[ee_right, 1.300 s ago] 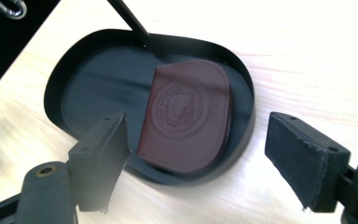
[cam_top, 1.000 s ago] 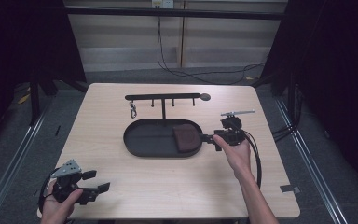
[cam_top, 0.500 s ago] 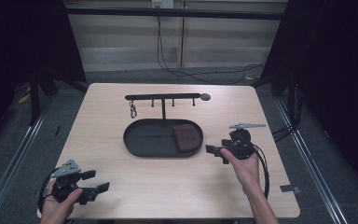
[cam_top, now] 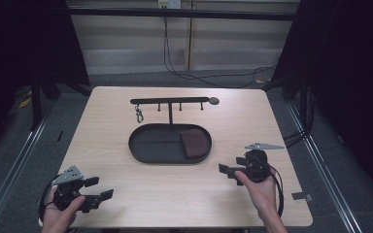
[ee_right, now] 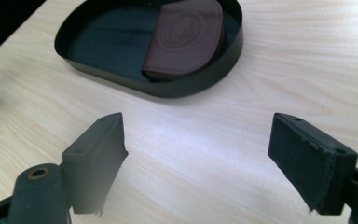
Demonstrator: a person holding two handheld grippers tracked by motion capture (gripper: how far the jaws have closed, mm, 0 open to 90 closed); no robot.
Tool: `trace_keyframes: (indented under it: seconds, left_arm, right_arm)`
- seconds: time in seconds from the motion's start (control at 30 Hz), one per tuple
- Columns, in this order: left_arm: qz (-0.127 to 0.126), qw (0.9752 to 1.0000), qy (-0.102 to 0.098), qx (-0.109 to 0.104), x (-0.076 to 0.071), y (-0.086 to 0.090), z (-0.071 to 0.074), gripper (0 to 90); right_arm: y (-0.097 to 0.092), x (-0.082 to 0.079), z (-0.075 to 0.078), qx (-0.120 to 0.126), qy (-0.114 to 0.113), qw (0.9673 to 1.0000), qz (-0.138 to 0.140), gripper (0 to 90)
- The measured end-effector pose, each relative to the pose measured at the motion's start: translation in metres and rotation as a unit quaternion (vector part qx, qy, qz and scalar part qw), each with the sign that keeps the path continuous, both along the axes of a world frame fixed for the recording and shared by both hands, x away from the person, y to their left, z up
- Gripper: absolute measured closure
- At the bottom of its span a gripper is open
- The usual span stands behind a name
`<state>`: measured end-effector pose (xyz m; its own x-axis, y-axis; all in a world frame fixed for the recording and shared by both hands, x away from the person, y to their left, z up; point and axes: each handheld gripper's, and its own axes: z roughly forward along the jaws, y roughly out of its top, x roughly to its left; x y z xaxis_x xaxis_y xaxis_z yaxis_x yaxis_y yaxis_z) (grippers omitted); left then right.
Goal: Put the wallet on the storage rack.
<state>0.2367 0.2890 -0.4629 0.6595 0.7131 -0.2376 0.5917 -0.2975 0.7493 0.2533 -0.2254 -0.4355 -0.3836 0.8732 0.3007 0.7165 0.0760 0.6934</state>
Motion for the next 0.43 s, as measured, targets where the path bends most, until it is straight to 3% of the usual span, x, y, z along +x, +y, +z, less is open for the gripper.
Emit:
trace_keyframes:
  seconds: [0.33,0.43]
  left_arm:
    - [0.0,1.0,-0.001,0.0,0.0,0.0,0.0,20.7]
    - [0.0,1.0,-0.001,-0.001,0.0,0.001,0.001,20.7]
  right_arm:
    - [-0.005,-0.017,-0.023,-0.001,-0.002,0.9999,-0.01,18.5]
    - [-0.008,-0.017,-0.031,-0.015,0.005,0.9998,-0.013,18.1]
